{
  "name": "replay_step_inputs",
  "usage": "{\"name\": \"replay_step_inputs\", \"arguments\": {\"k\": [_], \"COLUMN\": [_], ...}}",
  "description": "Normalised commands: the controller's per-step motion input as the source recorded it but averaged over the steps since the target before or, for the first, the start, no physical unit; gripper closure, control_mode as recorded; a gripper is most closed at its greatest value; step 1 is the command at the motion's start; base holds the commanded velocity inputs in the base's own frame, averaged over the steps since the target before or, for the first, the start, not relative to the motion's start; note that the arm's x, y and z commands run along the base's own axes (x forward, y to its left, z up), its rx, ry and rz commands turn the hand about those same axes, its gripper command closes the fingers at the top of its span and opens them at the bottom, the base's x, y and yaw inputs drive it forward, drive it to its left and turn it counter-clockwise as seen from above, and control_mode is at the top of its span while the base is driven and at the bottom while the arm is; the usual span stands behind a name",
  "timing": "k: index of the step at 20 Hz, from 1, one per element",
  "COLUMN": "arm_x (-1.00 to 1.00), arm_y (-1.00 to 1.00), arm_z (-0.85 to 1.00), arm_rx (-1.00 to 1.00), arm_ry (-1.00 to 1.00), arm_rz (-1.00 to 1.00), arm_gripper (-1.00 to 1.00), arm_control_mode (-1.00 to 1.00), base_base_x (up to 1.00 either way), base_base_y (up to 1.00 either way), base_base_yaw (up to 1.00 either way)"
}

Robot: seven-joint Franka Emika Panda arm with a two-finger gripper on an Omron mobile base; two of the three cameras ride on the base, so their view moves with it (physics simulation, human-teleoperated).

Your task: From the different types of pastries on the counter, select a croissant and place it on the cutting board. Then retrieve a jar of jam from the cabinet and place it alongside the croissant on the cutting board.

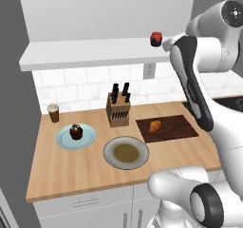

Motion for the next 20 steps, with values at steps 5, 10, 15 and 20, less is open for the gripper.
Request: {"name": "replay_step_inputs", "arguments": {"k": [5, 10, 15, 20], "arm_x": [0.2, 0.18, 0.47, 0.77], "arm_y": [-0.13, 0.0, 0.0, 0.0], "arm_z": [-0.25, -0.25, -0.15, 0.0], "arm_rx": [0.2, 0.21, 0.04, 0.02], "arm_ry": [0.04, 0.02, 0.0, 0.0], "arm_rz": [-0.14, -0.1, -0.15, -0.09], "arm_gripper": [-1.0, -1.0, -1.0, -1.0], "arm_control_mode": [-1.0, -1.0, -1.0, -1.0], "base_base_x": [0.0, 0.0, 0.0, 0.0], "base_base_y": [0.0, 0.0, 0.0, 0.0], "base_base_yaw": [0.0, 0.0, 0.0, 0.0]}}
